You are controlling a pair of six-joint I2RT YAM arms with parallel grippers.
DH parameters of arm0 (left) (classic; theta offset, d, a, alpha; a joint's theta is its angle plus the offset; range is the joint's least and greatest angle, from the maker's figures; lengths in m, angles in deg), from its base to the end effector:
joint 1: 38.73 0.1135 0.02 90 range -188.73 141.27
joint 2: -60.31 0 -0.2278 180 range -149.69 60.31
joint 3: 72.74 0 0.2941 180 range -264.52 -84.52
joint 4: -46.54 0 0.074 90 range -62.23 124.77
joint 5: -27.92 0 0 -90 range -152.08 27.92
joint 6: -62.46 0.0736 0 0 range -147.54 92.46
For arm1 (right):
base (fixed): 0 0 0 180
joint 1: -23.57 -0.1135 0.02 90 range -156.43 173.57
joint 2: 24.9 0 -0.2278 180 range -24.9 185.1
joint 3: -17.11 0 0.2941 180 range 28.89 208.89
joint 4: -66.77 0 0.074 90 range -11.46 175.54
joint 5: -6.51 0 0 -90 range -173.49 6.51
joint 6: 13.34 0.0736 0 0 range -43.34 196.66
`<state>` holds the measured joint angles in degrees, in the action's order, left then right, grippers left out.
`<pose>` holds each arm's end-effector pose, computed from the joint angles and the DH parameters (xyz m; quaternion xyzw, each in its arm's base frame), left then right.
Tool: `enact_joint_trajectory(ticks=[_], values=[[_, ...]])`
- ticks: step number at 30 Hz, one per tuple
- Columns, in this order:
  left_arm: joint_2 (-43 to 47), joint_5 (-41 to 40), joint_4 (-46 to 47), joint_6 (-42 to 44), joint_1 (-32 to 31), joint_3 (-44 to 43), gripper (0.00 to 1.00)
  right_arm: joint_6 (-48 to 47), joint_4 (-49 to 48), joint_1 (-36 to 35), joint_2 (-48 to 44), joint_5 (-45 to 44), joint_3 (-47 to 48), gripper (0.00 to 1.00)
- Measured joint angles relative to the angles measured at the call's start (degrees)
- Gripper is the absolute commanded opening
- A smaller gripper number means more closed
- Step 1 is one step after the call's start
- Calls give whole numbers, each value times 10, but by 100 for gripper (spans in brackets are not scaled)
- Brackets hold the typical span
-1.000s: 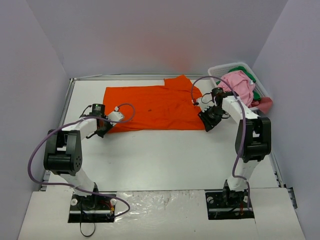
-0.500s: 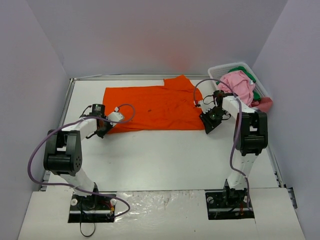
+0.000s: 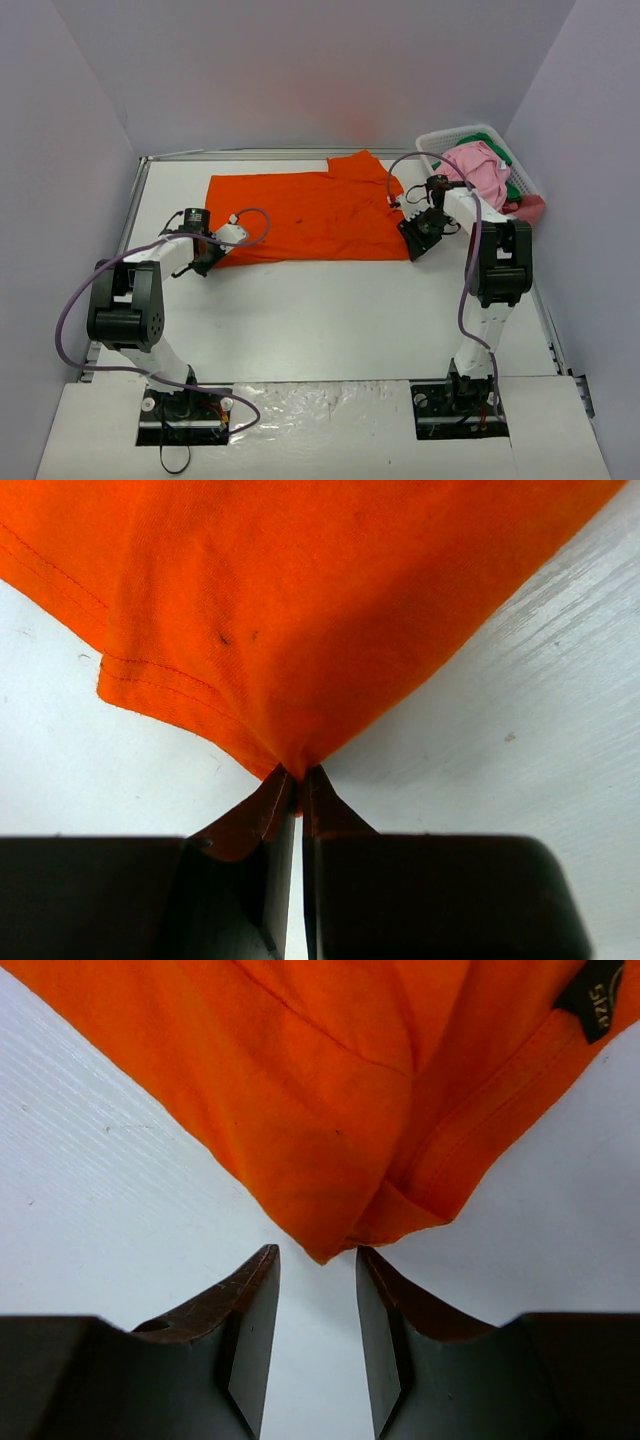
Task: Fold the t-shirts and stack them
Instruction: Fold the flattened tshirt in 1/3 of the way
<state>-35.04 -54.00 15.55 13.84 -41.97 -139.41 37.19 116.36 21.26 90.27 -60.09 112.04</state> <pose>0.3722 -0.0314 0.0724 0.3825 0.8837 0.0210 0.2688 0.4401 0.0470 0.0851 -0.3769 0.8881 0.1346 0.2261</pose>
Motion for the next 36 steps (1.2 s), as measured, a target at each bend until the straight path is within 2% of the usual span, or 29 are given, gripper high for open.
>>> enact_joint_trajectory(ticks=[16, 19, 20, 21, 23, 31, 36], values=[[0, 0, 0, 0, 0, 0, 2, -11, 0, 8, 13, 18, 4, 33], [0, 0, 0, -1, 0, 0, 2, -11, 0, 8, 19, 23, 4, 27], [0, 0, 0, -1, 0, 0, 2, -12, 0, 8, 21, 24, 4, 15], [0, 0, 0, -1, 0, 0, 2, -14, -1, 8, 21, 24, 4, 8], [0, 0, 0, -1, 0, 0, 2, -13, -1, 8, 22, 26, 4, 0], [4, 0, -2, 6, 0, 2, 2, -11, -1, 8, 23, 24, 4, 0], [55, -2, -12, 33, 6, 28, 2, -13, 5, 12, 4, 15, -2, 0]])
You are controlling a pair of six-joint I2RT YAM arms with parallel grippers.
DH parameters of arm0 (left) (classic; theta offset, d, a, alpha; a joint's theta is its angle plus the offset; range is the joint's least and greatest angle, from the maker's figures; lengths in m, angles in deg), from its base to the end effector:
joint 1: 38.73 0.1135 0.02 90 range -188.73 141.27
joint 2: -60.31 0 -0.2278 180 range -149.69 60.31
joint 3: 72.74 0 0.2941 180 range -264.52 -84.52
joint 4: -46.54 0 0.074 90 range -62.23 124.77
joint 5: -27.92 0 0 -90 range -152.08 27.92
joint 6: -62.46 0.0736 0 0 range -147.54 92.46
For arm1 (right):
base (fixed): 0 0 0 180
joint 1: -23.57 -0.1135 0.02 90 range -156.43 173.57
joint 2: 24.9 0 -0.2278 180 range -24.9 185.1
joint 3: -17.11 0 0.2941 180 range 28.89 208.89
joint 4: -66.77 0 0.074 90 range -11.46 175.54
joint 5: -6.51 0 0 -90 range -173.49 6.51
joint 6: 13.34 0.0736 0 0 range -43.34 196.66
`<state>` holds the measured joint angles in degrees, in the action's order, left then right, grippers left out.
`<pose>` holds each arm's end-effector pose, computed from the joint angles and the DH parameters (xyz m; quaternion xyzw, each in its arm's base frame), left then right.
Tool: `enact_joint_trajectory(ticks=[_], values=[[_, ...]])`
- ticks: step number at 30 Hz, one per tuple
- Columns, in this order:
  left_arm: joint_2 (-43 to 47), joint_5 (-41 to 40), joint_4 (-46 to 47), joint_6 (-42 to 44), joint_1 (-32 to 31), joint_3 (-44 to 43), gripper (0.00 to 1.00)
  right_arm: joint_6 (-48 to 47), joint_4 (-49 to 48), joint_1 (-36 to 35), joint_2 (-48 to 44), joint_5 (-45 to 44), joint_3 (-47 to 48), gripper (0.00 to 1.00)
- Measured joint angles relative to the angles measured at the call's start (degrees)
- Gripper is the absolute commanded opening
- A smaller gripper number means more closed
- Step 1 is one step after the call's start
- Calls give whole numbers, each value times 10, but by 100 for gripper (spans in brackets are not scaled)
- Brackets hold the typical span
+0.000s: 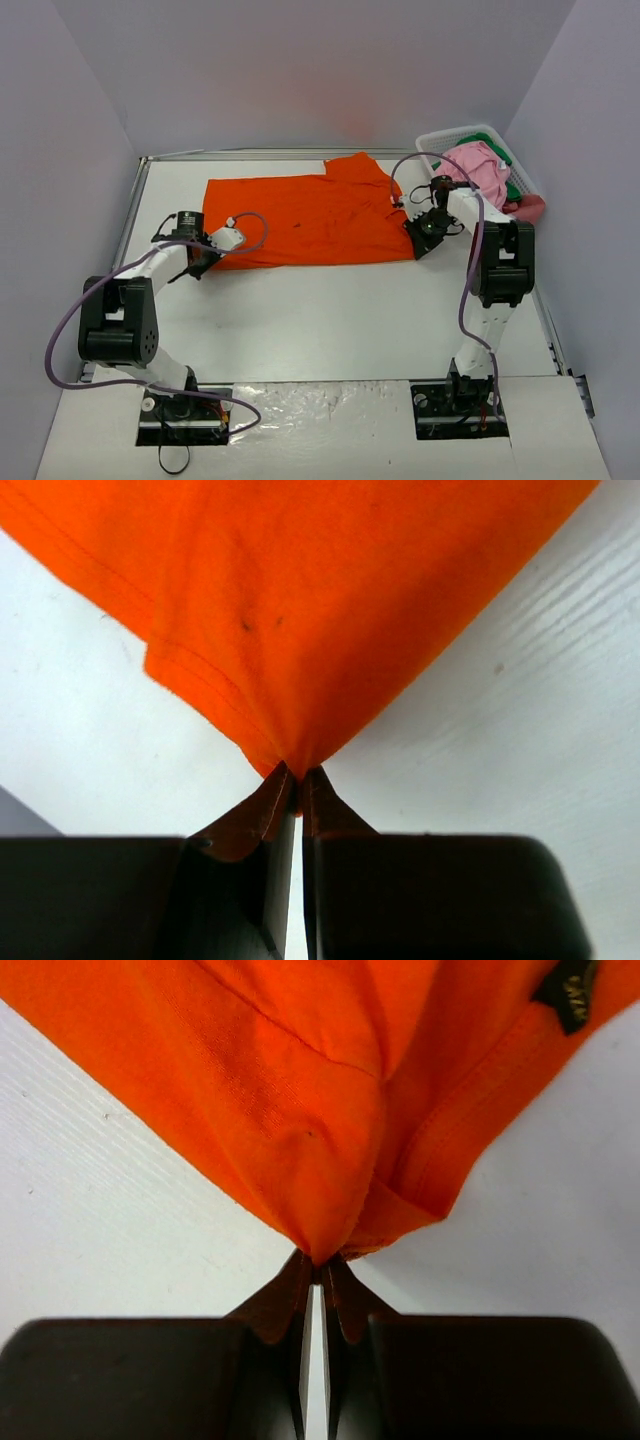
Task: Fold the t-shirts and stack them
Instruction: Fold the flattened tshirt in 1/3 of the way
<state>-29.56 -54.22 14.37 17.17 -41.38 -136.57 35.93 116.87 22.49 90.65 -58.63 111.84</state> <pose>0.3603 -0.0268 0.0873 0.4026 0.8712 0.0365 0.2787 0.4385 0.0392 0.0814 -0.3770 0.8869 0.1448 0.2242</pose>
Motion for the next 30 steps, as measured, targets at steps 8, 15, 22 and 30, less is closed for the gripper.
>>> enact_joint_trajectory(ticks=[8, 15, 22, 30], values=[[28, 2, -10, 33, 28, 3, 2, -1, 9, 26, -28, 0, 0, 0], [49, 10, -29, 50, 47, 17, 2, -3, 18, 29, -29, 7, 0, 0], [81, 30, -64, 61, 50, 20, 2, -10, 23, 29, -47, 16, -13, 0], [121, 42, -96, 63, 52, 35, 2, -20, 38, 30, -99, 24, -59, 0]])
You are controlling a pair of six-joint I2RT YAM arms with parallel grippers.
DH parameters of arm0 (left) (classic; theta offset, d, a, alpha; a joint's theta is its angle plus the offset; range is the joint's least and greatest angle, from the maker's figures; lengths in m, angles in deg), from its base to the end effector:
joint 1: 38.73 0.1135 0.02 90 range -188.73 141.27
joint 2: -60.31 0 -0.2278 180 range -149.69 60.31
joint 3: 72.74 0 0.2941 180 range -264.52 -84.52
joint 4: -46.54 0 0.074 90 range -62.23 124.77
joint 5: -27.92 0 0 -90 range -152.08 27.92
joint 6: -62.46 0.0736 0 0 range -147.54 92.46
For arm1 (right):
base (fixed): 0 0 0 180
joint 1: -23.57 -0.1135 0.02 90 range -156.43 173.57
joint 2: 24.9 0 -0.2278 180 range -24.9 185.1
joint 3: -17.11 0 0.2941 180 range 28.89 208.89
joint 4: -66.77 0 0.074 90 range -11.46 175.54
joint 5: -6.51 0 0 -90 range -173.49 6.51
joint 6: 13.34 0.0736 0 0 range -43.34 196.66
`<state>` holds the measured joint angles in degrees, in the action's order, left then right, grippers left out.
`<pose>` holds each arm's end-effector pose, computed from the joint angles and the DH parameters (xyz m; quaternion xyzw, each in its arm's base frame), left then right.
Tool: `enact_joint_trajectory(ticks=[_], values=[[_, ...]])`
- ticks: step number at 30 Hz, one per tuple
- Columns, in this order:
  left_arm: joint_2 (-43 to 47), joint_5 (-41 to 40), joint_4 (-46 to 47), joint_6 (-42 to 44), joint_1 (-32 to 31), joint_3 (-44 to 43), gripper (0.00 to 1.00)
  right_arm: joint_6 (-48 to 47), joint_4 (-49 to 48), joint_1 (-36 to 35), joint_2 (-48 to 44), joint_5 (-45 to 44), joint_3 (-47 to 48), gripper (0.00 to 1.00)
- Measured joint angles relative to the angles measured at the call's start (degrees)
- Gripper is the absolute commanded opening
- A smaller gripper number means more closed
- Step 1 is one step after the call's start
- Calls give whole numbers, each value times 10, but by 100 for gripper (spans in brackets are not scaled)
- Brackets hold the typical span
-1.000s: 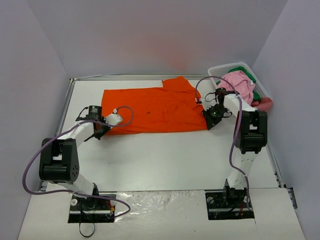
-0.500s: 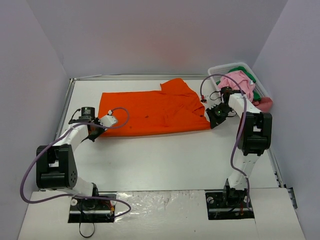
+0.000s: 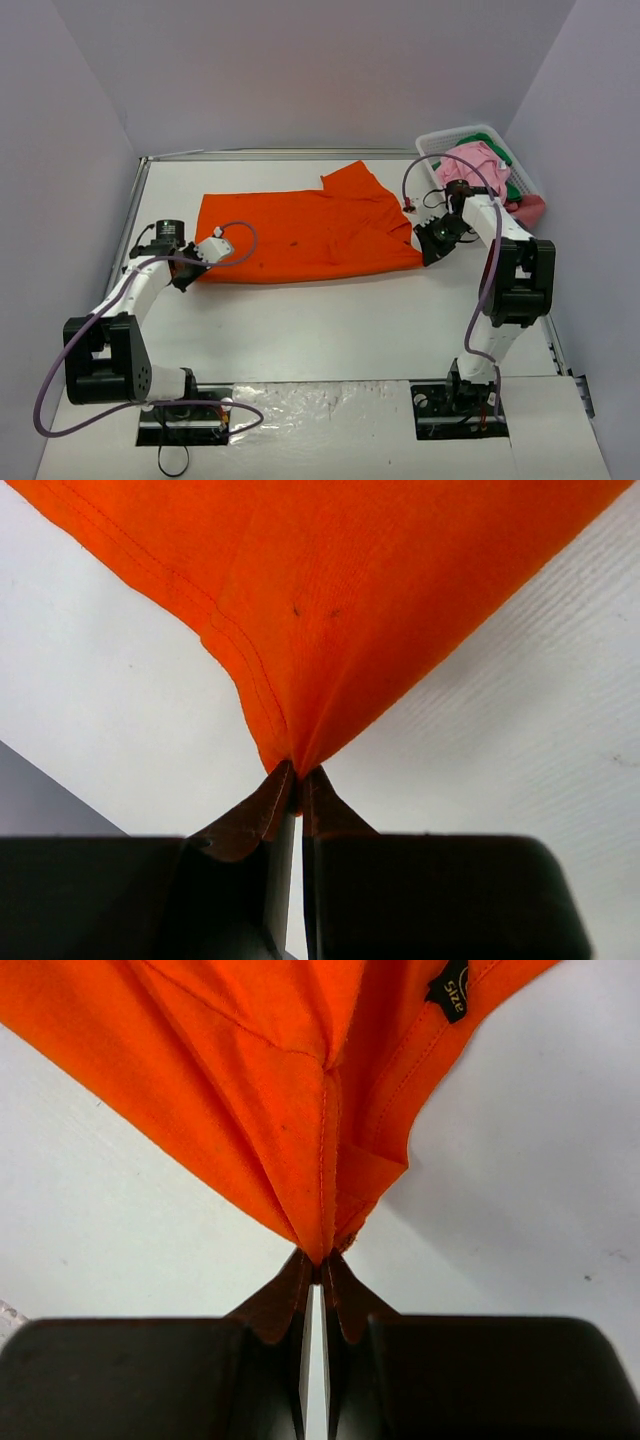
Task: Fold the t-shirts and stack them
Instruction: Fold the flattened tshirt in 1/3 of the way
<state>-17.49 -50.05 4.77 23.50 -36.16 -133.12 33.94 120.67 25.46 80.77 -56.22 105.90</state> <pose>0.3276 -0.0007 0.1227 0.4189 0.8628 0.0290 0.2813 0.4097 0.0202 0.1158 -0.3711 0.8843 0.1535 0.2383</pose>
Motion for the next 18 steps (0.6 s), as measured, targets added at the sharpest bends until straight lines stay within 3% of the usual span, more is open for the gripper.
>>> enact_joint_trajectory(ticks=[18], values=[[109, 36, -123, 38, 2, 5, 4, -40, 69, 0, -151, 0, -94, 0]])
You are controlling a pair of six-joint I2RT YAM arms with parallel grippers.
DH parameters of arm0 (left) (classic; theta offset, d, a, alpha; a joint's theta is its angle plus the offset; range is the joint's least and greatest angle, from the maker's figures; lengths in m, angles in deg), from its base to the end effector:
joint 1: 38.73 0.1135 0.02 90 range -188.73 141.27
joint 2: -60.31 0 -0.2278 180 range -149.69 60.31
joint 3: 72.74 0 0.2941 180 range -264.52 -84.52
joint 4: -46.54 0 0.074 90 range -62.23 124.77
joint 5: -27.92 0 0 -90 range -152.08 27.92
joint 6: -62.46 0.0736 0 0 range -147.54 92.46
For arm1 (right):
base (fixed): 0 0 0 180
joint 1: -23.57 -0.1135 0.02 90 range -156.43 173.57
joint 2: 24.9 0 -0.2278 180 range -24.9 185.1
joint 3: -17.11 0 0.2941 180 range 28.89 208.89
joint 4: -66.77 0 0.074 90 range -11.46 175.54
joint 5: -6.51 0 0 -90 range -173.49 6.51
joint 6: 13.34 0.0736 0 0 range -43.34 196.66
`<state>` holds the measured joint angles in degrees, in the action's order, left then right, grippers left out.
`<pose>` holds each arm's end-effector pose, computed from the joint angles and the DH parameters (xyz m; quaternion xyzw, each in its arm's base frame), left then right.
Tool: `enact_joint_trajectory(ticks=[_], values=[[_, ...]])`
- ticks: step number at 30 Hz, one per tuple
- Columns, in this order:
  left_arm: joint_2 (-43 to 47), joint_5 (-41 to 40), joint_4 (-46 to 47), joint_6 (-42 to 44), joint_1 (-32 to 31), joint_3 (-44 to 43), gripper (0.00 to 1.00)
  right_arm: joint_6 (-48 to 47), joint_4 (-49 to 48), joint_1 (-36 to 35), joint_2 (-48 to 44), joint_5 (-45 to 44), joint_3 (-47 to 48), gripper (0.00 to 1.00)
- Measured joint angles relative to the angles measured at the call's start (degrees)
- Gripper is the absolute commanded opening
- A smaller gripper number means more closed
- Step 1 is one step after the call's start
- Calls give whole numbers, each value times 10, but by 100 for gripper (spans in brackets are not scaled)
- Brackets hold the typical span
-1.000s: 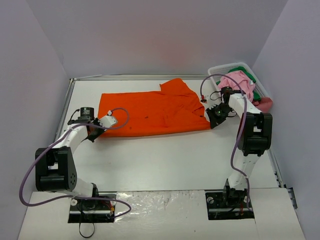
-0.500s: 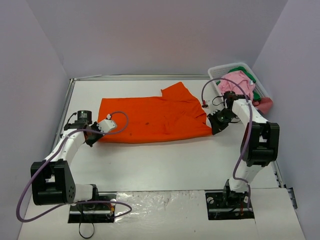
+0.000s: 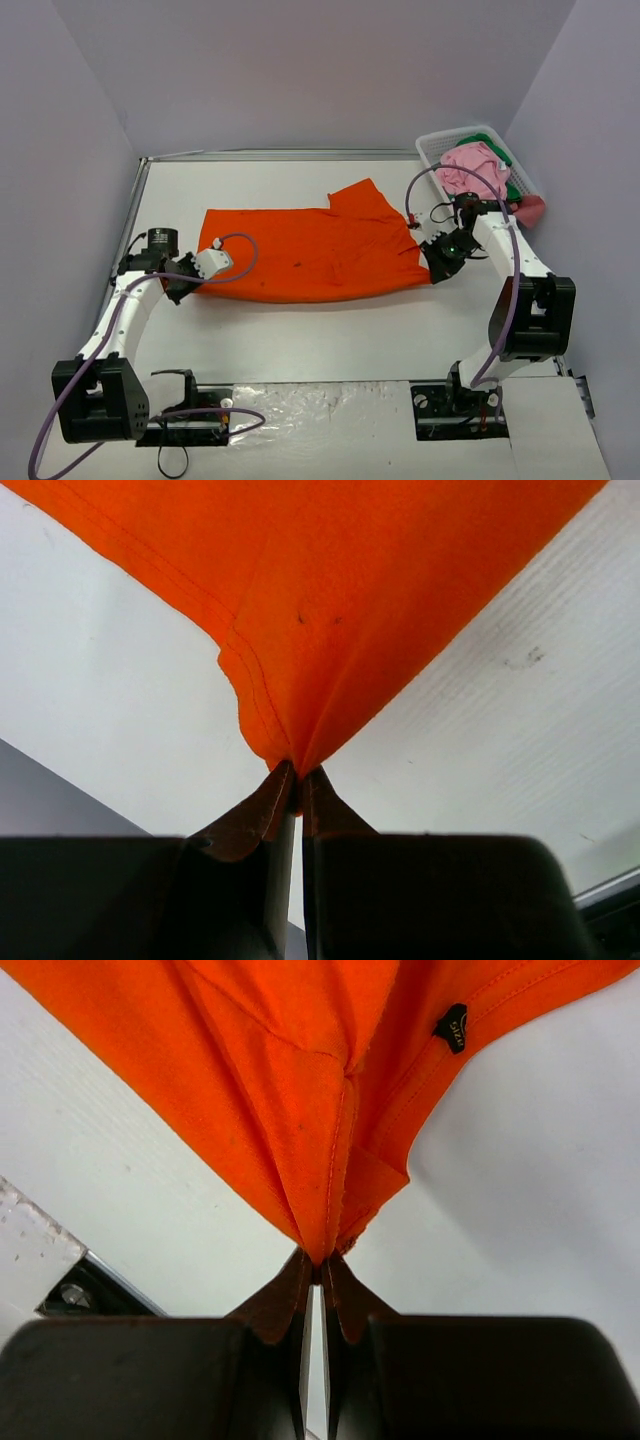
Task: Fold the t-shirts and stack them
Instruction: Fold the flattened tshirt in 1/3 of the way
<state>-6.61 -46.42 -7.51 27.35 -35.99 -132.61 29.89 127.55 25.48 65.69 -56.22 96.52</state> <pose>0.2932 -0.0059 0.1601 0.4522 0.8468 0.0036 0.2802 0.3550 0.0219 0.1517 -0.4004 0.8731 0.1493 0.2348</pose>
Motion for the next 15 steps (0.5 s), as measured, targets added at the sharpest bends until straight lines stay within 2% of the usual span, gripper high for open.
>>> enact_joint_trajectory(ticks=[1, 3, 4, 5, 8, 15], values=[[3, 0, -8, 3, 0, 0, 6, -6, 6, 0, -4, 0, -3, 11], [5, 0, -29, 13, 0, 0, 16, -16, 24, 0, -7, -3, -9, 22], [6, 0, -41, 19, 0, 0, 19, -22, 31, 0, -8, -5, -12, 36], [7, 0, -55, 25, 0, 0, 23, -27, 40, 0, -8, -9, -16, 41], [14, 0, -90, 42, 1, 0, 28, -40, 58, 2, -15, -22, -28, 45], [25, 1, -159, 66, 3, -12, 31, -50, 90, 4, -30, -38, -7, 46]])
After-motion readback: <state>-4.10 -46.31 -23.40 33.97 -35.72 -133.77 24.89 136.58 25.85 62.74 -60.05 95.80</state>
